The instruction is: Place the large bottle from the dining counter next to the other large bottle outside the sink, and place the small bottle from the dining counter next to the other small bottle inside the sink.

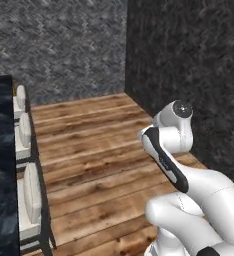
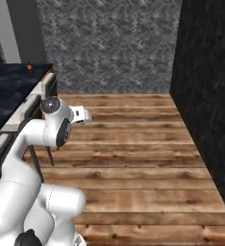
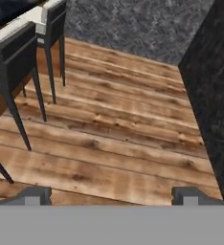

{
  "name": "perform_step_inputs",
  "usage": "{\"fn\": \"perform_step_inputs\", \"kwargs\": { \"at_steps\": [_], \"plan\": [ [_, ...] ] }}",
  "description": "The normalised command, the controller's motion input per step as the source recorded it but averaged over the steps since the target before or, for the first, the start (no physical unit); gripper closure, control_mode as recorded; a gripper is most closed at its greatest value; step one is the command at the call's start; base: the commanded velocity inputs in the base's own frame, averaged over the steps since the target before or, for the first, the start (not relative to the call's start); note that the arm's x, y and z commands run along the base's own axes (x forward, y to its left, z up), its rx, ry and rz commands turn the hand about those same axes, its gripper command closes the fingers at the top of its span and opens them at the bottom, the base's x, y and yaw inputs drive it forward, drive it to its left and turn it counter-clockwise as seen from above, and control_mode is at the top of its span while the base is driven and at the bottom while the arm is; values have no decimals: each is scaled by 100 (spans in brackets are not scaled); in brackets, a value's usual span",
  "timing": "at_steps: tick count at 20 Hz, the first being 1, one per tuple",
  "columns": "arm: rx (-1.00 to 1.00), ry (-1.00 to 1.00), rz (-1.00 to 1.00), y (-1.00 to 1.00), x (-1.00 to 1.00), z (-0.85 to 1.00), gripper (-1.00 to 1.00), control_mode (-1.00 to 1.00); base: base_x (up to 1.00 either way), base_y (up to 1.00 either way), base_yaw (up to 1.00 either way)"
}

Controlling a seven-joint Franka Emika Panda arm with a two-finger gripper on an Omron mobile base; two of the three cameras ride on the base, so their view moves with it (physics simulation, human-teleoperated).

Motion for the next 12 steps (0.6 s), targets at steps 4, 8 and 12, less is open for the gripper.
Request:
{"fn": "perform_step_inputs", "kwargs": {
  "at_steps": [4, 8, 12],
  "plan": [
    [0, 0, 0, 0, 0, 0, -100, 100, 100, -21, 45],
    [0, 0, 0, 0, 0, 0, -100, 100, 100, -39, 44],
    [0, 0, 0, 0, 0, 0, -100, 100, 100, -66, 41]
  ]
}}
